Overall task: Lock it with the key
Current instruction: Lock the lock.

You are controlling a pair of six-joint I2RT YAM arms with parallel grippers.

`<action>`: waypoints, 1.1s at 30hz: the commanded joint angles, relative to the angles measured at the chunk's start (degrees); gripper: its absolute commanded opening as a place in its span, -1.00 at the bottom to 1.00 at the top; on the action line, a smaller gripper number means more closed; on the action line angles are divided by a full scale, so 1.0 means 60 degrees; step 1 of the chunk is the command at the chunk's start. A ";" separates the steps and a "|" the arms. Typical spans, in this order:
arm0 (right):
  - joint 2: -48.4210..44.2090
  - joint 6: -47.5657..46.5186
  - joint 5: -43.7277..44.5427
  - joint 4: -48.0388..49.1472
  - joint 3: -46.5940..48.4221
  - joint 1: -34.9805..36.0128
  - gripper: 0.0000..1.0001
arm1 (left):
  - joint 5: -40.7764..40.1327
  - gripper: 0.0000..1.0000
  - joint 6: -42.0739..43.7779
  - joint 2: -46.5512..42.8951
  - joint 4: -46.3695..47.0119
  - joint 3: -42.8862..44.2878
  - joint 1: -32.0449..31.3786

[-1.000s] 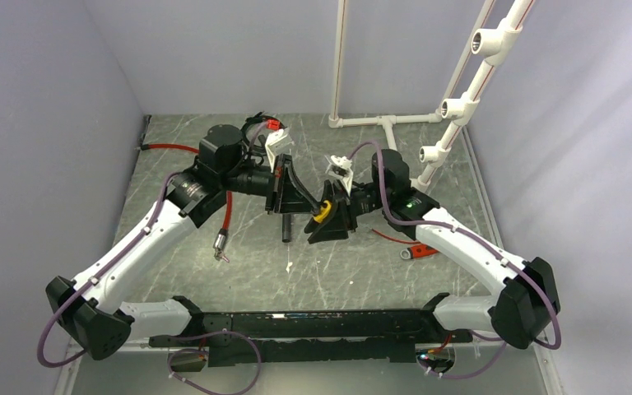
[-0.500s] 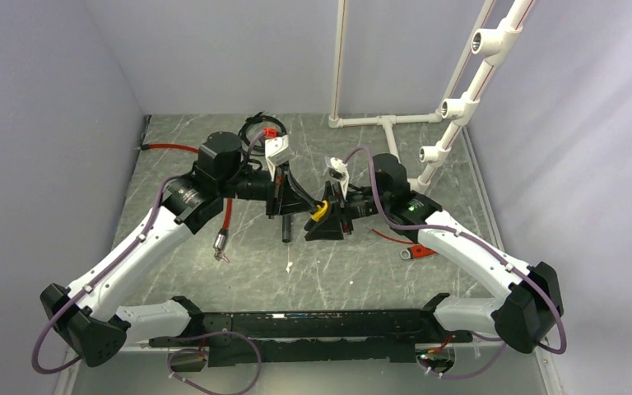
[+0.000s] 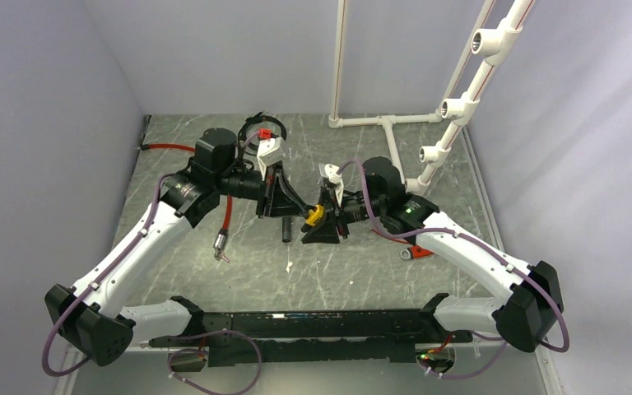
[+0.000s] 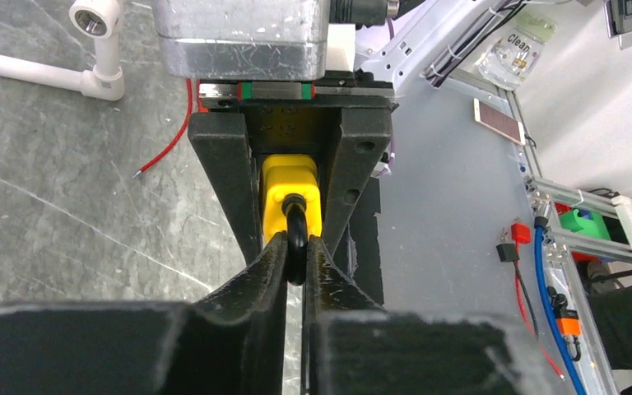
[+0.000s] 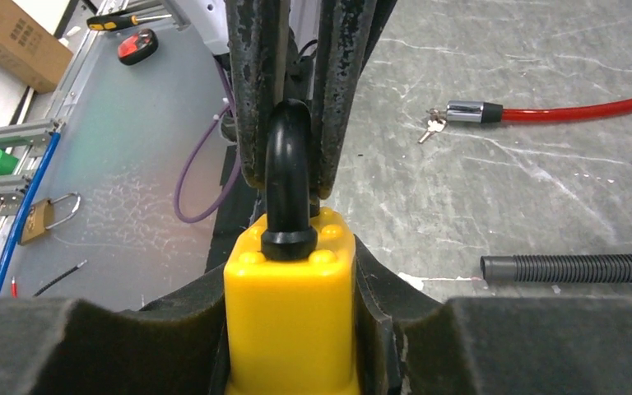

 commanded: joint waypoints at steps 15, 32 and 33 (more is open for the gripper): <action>-0.0221 0.0065 -0.0471 0.0463 0.0252 -0.0046 -1.00 | 0.0040 0.36 0.0231 0.0006 0.0183 0.0216 0.0163; -0.0370 -0.0158 -0.0297 0.0171 0.0011 -0.0086 -1.00 | -0.0184 -1.00 -0.0765 0.0153 0.0392 0.0148 0.0407; -0.0413 -0.0131 -0.0294 0.0187 -0.0064 -0.0122 -1.00 | 0.0080 -1.00 -0.0773 0.0134 0.0435 0.0121 0.0564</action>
